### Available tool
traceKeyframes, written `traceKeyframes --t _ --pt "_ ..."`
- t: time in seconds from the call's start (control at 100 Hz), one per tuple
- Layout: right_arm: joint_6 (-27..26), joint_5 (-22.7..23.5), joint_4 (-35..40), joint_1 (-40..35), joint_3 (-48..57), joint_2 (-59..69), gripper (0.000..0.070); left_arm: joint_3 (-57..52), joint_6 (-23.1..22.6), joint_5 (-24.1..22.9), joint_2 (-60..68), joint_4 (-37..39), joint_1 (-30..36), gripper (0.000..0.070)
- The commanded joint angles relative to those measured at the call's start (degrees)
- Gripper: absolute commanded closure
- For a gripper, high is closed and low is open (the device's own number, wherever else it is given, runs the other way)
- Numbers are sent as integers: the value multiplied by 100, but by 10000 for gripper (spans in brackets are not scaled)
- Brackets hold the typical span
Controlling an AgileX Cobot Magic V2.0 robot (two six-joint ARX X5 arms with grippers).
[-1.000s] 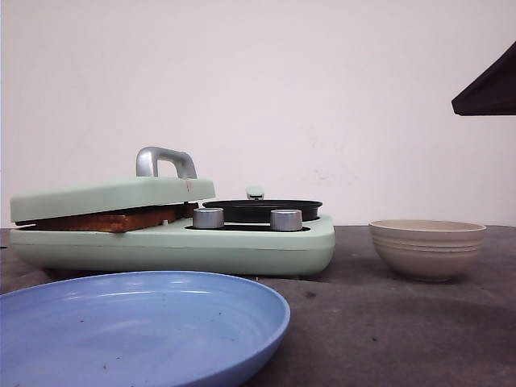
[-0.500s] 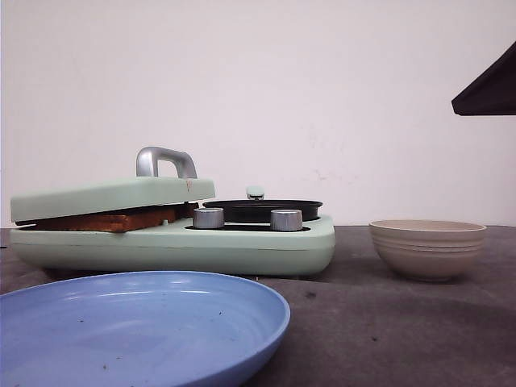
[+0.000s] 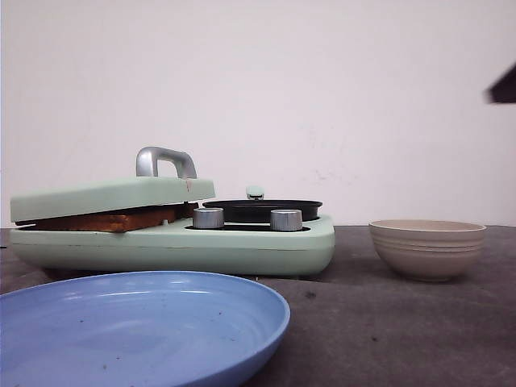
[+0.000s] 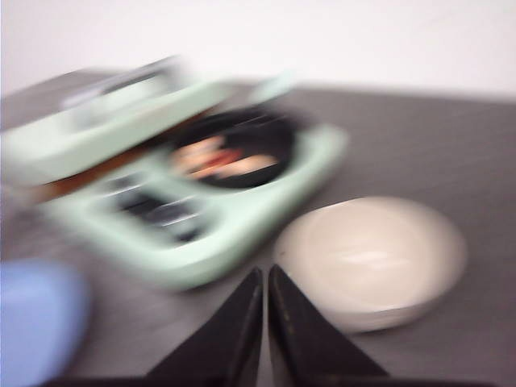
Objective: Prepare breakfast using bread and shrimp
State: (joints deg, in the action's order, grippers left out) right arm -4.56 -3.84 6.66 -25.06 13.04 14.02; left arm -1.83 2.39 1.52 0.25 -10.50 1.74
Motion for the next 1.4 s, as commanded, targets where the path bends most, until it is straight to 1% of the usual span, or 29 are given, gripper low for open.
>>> traceKeyframes --t 0.0,0.14,0.26,0.27,0.3,0.36,0.4,0.63,0.83,0.91,1.391 --pt "782 -293 -120 229 -122 -120 694 101 -66 2 2 -22 9 682" --pt "962 -308 -334 879 -640 -592 694 101 -66 -7 2 -24 9 682" --pt "977 -304 -431 1231 -1207 -1167 694 101 -66 -7 2 -24 9 682" --pt "973 -297 -398 1255 -1252 -1226 694 101 -66 -7 2 -24 9 682" --pt "973 -251 4 1327 -1235 -1405 694 101 -66 -7 2 -22 9 682" --pt "966 -151 417 1427 -1235 -1381 694 101 -66 -7 2 -24 9 682" --pt "975 -173 380 1480 -1235 -1381 694 98 -66 -4 2 -31 9 682" --pt "1014 -214 387 1497 -1235 -1381 694 96 -66 -7 0 -24 9 682" --pt "1014 -149 356 1519 -1235 -1381 694 96 -66 -4 0 -24 9 682" --pt "1010 -35 247 1517 -1235 -1381 694 96 -66 -7 0 -24 9 682" --pt "1010 -59 216 1517 -1233 -1381 694 96 -66 -7 0 -24 9 682"
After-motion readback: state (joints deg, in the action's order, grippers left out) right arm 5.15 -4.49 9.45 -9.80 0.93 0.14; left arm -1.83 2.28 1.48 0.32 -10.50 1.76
